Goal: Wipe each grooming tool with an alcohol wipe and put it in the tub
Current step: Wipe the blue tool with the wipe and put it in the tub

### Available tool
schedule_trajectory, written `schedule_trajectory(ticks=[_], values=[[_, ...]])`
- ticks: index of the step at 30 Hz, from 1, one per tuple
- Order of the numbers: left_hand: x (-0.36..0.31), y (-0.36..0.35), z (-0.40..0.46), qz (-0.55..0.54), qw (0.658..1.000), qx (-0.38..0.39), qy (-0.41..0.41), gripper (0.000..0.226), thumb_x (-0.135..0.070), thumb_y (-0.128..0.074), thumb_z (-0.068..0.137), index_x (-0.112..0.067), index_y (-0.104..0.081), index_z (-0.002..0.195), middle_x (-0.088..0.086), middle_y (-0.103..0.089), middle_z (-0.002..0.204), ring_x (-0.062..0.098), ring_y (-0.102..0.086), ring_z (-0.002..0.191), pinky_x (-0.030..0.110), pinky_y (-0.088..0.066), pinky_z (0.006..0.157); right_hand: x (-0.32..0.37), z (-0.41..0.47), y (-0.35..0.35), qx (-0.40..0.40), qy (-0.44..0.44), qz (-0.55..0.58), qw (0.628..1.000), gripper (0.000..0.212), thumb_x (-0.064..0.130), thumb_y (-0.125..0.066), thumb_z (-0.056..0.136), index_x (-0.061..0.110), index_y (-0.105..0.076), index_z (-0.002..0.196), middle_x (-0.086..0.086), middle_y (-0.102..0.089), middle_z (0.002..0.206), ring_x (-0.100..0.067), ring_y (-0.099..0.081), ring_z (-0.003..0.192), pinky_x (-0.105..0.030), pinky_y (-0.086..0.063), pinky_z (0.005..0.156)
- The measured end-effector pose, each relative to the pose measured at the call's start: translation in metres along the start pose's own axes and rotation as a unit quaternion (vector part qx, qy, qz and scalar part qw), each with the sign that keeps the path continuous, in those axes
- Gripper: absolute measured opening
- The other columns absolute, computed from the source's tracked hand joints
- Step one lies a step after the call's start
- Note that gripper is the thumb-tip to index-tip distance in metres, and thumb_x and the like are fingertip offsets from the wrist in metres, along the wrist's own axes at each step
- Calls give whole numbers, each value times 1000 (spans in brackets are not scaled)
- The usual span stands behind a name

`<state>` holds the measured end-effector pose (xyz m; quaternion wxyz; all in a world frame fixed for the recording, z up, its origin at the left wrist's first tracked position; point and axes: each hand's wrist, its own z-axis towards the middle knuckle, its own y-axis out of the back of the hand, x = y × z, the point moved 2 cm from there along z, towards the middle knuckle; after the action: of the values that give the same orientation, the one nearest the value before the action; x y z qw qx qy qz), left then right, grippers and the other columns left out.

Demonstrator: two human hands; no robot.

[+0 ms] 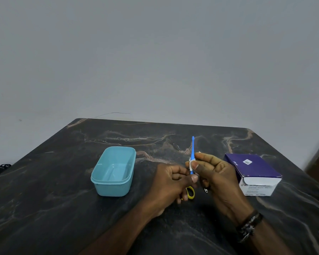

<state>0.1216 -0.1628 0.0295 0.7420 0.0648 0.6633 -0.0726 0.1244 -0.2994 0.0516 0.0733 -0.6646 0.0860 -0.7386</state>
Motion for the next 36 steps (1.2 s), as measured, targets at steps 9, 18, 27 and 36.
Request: schedule_trajectory(ticks=[9,18,27,36], values=[[-4,1,-2,25,999,19,-14,13,-15,-72,85,-3,-69,81,17,-73,73,13,-47,38,19,-33,37,4,-2,-1,-27,33,33,999,26,-3,-67,81,6,-64,105,-11,-77,80,-3,-61,47,-13,-39,38],[-2,2,-2,39,999,-24,-26,17,-16,-72,84,-3,-69,75,14,-72,65,13,-45,35,17,-31,34,0,-2,-1,2,17,-31,999,30,1,-69,83,6,-62,111,-12,-78,84,-5,-60,47,-14,-40,39],[-2,-2,-3,48,999,24,-7,17,-16,-74,82,-4,-67,73,14,-69,63,15,-43,36,16,-30,35,10,2,9,-78,25,40,996,34,-1,-69,82,1,-61,115,-19,-75,96,-1,-49,40,-14,-36,39],[-1,0,-3,26,999,-1,-25,19,-15,-73,84,2,-68,76,11,-67,60,10,-48,40,16,-33,37,7,-1,2,-50,3,30,998,33,-1,-68,82,-2,-60,114,-20,-74,95,1,-47,36,-12,-35,36]])
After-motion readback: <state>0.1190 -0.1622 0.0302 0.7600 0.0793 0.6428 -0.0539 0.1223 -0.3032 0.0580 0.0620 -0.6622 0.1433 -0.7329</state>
